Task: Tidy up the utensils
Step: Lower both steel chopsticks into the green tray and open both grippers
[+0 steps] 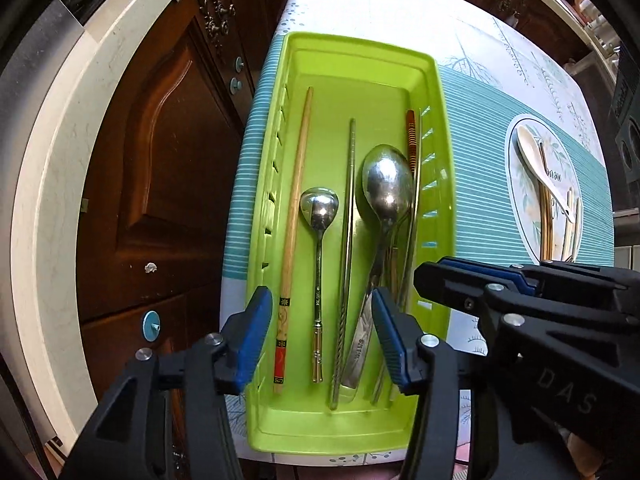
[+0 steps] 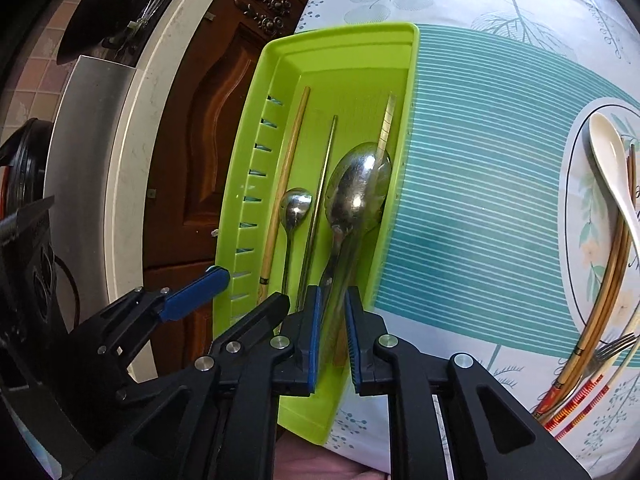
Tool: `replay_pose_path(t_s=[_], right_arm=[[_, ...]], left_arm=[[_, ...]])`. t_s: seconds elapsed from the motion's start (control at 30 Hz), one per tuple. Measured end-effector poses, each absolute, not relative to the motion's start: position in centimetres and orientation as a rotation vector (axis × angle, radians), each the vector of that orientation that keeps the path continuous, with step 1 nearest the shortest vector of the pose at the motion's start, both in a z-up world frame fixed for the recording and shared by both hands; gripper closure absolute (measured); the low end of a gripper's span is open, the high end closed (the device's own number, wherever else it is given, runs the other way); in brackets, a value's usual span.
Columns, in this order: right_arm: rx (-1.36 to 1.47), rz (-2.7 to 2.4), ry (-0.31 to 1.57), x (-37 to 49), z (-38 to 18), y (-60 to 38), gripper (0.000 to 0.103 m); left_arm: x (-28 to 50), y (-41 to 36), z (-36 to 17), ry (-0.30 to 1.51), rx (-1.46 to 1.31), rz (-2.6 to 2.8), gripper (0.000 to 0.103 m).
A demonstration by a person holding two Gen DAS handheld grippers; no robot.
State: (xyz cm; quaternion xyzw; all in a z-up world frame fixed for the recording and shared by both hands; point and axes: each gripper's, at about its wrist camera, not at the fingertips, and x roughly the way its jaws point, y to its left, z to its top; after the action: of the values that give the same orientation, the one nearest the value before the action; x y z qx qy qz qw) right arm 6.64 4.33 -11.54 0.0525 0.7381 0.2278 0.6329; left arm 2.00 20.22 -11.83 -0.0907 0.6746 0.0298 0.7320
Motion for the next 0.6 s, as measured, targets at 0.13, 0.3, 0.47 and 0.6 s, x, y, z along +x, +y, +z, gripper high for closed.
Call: replay_pose_path(t_s=[0.13, 0.3, 0.47, 0.6], right_arm=[[0.115, 0.541, 1.688, 6.6, -11.1, 3.8, 0.09], [0.06, 0.554, 1.665, 6.7, -9.9, 3.1, 0.085], [0.039, 0.554, 1.66, 6.8, -9.5, 1.4, 0.085], [0.043, 0.548, 1.655, 6.8, -9.3, -0.2, 0.085]], left_arm=[[1.9, 20.0, -11.6, 1.476, -0.188, 0.086, 0.04], [1.8, 19.4, -10.9, 1.459, -0.177, 0.104, 0.039], [1.5, 18.5, -10.1, 1.439, -0.154, 0.13, 0.034], [1.3, 17.5, -9.8, 1.433, -0.15, 0.136, 0.033]])
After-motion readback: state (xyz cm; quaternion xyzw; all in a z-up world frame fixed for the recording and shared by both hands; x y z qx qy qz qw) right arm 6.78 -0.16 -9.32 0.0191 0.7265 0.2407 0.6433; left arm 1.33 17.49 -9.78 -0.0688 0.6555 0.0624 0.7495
